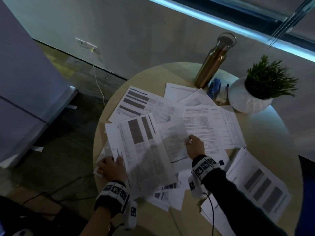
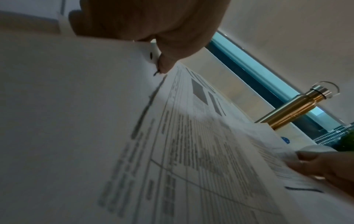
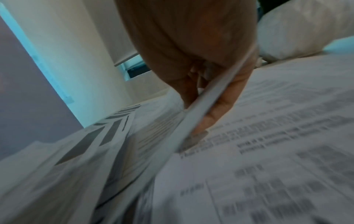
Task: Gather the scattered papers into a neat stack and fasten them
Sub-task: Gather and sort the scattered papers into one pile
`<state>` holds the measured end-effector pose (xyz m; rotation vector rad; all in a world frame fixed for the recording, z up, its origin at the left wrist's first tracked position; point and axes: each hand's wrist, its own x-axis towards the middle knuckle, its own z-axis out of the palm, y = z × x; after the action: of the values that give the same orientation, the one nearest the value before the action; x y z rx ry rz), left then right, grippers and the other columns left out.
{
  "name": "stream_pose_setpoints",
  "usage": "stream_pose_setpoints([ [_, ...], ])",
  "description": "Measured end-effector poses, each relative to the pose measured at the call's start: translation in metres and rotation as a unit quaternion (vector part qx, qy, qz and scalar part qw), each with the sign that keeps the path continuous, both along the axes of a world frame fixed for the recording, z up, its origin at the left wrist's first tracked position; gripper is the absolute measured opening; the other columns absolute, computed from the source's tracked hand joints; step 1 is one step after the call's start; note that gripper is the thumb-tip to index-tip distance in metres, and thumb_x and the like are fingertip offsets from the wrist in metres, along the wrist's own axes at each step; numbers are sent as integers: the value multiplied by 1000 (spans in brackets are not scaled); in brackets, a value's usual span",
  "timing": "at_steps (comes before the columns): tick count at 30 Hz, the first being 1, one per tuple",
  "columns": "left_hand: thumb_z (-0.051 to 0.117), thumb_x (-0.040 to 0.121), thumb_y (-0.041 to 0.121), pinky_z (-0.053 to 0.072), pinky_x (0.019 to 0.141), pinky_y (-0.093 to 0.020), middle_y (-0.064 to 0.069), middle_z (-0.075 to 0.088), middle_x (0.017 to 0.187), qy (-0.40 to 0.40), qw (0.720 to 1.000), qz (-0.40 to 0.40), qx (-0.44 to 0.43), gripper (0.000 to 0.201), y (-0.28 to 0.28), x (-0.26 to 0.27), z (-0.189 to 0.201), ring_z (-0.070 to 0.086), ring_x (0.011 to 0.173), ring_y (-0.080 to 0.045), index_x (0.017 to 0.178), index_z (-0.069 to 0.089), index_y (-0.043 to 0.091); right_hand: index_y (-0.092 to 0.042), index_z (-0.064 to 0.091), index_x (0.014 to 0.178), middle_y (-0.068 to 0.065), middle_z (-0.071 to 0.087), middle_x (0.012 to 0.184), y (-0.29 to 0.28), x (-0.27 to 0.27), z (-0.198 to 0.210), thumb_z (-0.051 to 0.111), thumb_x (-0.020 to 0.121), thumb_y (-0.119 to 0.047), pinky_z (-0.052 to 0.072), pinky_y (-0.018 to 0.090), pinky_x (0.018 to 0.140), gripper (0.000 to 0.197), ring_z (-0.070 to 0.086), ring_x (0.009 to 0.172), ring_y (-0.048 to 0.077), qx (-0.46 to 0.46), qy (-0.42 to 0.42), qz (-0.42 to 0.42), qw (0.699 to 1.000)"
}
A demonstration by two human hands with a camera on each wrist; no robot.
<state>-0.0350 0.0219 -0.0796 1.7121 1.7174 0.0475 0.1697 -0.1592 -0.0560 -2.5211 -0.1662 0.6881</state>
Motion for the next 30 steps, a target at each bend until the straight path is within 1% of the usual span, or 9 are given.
stream_pose_setpoints([
  [5,64,85,21,45,74,-39,-23,63,92,-142,985,-102,3,21,-2,8,1,59,86,-36,90,61,1,-4,55,104,9,57,97,-4,-43,-3,47,95,-18,38,30,73,19,56,94,27,123,98,-57,986],
  [9,65,83,21,45,70,-38,-19,63,90,-162,979,-122,-7,18,11,7,7,60,85,-35,87,63,3,1,56,110,21,63,108,-10,-28,6,50,88,-2,35,27,73,23,58,101,32,82,32,3,996],
  [12,63,85,19,48,83,-44,-20,62,101,-130,974,-182,25,22,37,-2,8,58,94,-36,95,63,0,-4,59,108,22,64,110,-18,10,16,45,85,3,35,28,74,28,59,102,34,31,8,83,996],
  [14,63,85,12,45,87,-39,-19,61,110,-182,960,-213,20,26,49,-5,17,56,100,-31,107,62,-3,-9,58,111,21,62,115,-16,35,24,46,89,-3,40,32,80,26,57,108,35,-13,-5,152,988],
  [18,62,84,4,39,98,-35,-5,52,123,-267,927,-257,-58,39,47,17,41,49,112,-22,122,54,2,-5,51,130,18,50,138,15,60,48,51,93,-7,31,33,107,38,44,130,32,-6,-12,215,977],
  [23,59,86,2,39,98,-32,-4,58,117,-330,900,-258,-120,35,51,39,59,52,111,-20,120,54,10,1,58,113,24,59,121,38,89,73,42,91,-1,41,39,96,28,54,115,36,-60,-97,196,974],
  [26,61,85,2,37,93,-10,8,53,116,-324,883,-316,-125,39,50,45,69,51,107,-2,115,55,26,-3,65,90,17,66,99,47,96,86,49,91,-5,37,32,90,17,57,102,26,17,-4,254,967],
  [28,62,85,3,34,83,4,21,50,112,-321,865,-363,-130,44,37,54,74,48,98,21,102,59,43,2,66,96,14,66,97,58,92,89,53,92,-15,37,32,92,22,51,99,18,32,50,318,946],
  [30,61,86,4,37,72,5,34,56,92,-308,870,-356,-145,36,22,60,75,47,81,32,85,55,40,10,62,104,18,66,102,68,88,87,57,89,-12,43,33,92,27,55,95,21,48,55,362,929],
])
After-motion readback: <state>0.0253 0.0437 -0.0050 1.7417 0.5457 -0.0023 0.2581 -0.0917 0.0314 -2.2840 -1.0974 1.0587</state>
